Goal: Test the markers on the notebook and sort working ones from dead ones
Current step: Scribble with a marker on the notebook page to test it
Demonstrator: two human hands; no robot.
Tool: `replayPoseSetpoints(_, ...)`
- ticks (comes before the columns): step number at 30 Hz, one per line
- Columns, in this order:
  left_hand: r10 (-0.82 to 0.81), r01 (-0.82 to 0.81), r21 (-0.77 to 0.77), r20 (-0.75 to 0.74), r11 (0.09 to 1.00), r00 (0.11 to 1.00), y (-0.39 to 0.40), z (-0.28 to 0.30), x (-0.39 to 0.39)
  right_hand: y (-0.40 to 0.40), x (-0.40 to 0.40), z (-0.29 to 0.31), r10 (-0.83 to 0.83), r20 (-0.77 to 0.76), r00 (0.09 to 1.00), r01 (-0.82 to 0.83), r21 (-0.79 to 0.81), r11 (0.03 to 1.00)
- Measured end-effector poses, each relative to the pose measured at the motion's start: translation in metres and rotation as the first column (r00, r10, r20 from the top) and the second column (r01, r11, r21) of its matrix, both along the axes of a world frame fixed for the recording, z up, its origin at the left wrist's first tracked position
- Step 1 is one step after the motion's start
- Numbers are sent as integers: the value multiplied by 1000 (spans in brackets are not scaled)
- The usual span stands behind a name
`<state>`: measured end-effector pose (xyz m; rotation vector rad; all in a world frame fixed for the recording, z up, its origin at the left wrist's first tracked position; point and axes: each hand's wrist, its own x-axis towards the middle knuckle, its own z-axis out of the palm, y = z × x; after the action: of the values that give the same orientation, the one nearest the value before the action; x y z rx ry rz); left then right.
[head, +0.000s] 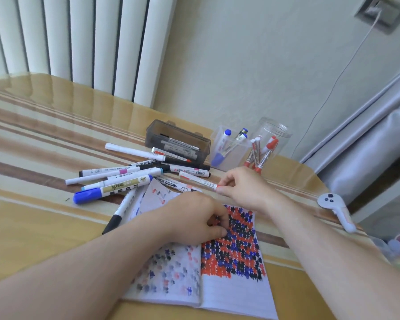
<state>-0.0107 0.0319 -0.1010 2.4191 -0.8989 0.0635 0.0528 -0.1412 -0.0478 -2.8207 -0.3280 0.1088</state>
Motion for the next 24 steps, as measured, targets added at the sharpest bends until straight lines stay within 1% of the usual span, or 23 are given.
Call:
replayPoseSetpoints(1,7,-7,12,-10,1000,1000,0,2,0,-18,-8,0,-43,-7,999,43,73,996)
replayPoseSetpoints(2,23,-22,13,-23,1000,999,0,3,-1,-33,-18,-1,-75,-45,996,83,204,975)
replayPoseSetpoints(3,46,-46,-5,-38,999,998,0,4,-2,-45,-32,-3,-85,-112,990,122,388,914)
replayPoseSetpoints(4,70,-73,-51,-61,996,996,0,6,-3,-52,-46,-6,-67,-197,978,171,579,797)
replayPoseSetpoints(5,85,-96,-119,-90,988,992,1,8,-5,-54,-60,-8,-30,-277,960,227,718,658)
replayPoseSetpoints(6,85,-107,-193,-118,975,989,1,11,-7,-54,-71,-11,9,-313,950,255,790,557)
replayPoseSetpoints(7,73,-106,-264,-129,959,989,0,13,-9,-50,-80,-14,41,-310,950,243,815,526)
replayPoseSetpoints(8,64,-99,-319,-119,943,991,-1,15,-10,-44,-87,-17,73,-276,958,192,813,550)
replayPoseSetpoints(10,76,-99,-368,-76,924,994,-3,15,-12,-29,-95,-25,116,-151,982,43,768,639)
replayPoseSetpoints(11,93,-111,-372,-67,922,993,-4,14,-12,-24,-95,-29,103,-75,992,-14,742,670)
replayPoseSetpoints(12,105,-122,-375,-67,919,992,-4,13,-12,-21,-94,-34,74,0,997,-51,731,681)
replayPoseSetpoints(13,108,-125,-383,-67,915,992,-4,11,-12,-21,-93,-37,33,57,998,-65,733,677)
replayPoseSetpoints(14,105,-122,-388,-64,914,992,-4,10,-12,-22,-90,-39,-3,95,995,-70,759,647)
replayPoseSetpoints(16,77,-85,-367,-36,926,996,-3,9,-12,-29,-87,-40,-10,94,995,-75,852,519)
replayPoseSetpoints(17,54,-52,-330,-2,943,999,-4,8,-11,-32,-85,-39,14,78,997,-76,889,452)
replayPoseSetpoints(18,25,-14,-275,38,961,999,-5,7,-11,-34,-85,-39,54,66,996,-82,909,408)
replayPoseSetpoints(19,-10,26,-218,71,976,997,-7,7,-12,-34,-87,-37,92,60,994,-93,910,405)
replayPoseSetpoints(21,-76,90,-152,93,984,993,-10,7,-13,-32,-91,-37,165,44,985,-113,890,441)
replayPoseSetpoints(24,-142,152,-146,81,977,987,-13,10,-17,-28,-96,-37,192,25,981,-122,851,510)
